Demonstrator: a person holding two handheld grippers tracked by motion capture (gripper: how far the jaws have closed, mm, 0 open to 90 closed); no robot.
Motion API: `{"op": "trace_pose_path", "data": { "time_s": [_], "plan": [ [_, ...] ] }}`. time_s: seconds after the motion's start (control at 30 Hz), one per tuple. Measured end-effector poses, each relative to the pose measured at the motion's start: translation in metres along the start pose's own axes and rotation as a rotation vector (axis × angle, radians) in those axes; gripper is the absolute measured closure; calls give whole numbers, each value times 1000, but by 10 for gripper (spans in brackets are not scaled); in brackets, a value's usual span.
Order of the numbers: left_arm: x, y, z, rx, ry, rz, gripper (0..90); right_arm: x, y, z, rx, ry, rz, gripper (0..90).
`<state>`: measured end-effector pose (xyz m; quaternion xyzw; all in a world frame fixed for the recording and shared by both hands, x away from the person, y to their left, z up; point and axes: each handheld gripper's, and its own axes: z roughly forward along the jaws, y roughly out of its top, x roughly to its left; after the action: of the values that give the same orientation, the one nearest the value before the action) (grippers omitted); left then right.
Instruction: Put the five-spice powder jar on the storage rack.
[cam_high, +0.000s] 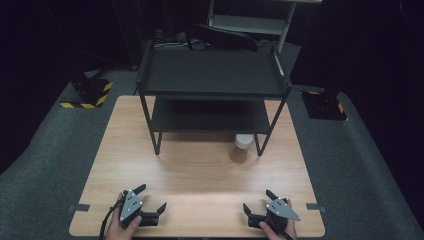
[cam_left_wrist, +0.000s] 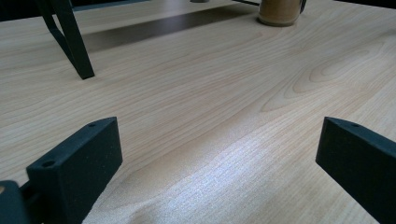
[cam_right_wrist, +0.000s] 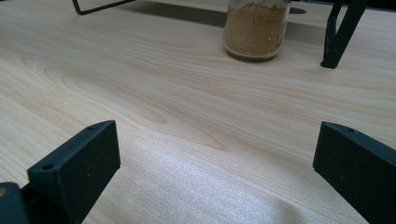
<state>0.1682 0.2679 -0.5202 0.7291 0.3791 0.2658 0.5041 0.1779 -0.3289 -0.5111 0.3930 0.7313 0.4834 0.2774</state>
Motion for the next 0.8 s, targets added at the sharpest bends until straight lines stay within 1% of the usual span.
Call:
{"op": "trace_pose_path", "data": {
  "time_s": [0.23,0.3,0.4,0.47,0.63,0.67,0.73,0.77,0.8],
  "plan": [
    [2,0,1,1,-9,-4,5,-1,2,1,10,5,-3,3],
    [3,1,1,3,-16,-3,6,-1,3,1,15,9,-14,3],
    [2,0,1,0,-12,-2,6,-1,4,2,20,10,-17,3],
    [1,0,0,-2,-9,-3,6,1,4,1,19,-3,-7,4],
    [2,-1,0,-3,-9,-6,5,1,3,1,17,-4,-2,6],
    [2,-1,-1,-4,-8,-3,6,-2,4,1,19,7,6,7],
    [2,-1,-1,-4,-8,-3,5,-3,4,1,21,11,13,7],
    [1,-1,-1,-4,-7,-5,5,-5,4,0,18,12,28,7],
    [2,0,-1,-3,-8,-4,6,-7,6,-1,26,20,42,7]
  ]
}}
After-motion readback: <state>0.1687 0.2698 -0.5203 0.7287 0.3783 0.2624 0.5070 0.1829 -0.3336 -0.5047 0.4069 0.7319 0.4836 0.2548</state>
